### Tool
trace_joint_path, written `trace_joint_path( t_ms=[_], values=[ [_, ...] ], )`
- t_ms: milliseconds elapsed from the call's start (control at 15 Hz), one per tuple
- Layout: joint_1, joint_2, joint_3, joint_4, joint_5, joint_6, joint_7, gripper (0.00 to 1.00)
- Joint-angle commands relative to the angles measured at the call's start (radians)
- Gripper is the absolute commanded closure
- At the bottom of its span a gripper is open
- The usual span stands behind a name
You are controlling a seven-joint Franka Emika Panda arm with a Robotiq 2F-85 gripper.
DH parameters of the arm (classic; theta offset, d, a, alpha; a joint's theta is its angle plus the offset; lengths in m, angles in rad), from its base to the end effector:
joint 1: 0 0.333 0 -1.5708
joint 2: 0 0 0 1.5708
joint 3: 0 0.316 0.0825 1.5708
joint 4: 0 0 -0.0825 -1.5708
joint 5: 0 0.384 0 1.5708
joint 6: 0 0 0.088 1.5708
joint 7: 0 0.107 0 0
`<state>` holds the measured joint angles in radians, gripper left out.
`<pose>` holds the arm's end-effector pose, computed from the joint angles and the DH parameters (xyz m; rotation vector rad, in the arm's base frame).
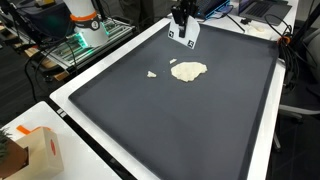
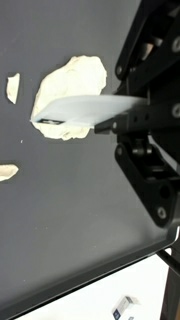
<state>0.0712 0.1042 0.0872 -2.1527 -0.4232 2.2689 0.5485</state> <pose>0.5497 0.0768 0.3552 2.8397 -0.1683 0.1747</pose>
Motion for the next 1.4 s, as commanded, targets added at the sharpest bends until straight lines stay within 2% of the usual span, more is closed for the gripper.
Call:
trace_joint_path(
  t_ms=[0, 267, 800, 1333],
  values=[
    [0.039, 0.070, -0.032, 0.072, -0.085, -0.096, 0.188, 0.99],
    [0.065, 0.130, -0.050, 0.129, -0.101, -0.180, 0.318, 0.99],
    [0.106, 0.224, -0.079, 0.214, -0.095, -0.258, 0.474, 0.99],
    [0.126, 0.294, -0.086, 0.264, -0.079, -0.307, 0.482, 0.99]
  ],
)
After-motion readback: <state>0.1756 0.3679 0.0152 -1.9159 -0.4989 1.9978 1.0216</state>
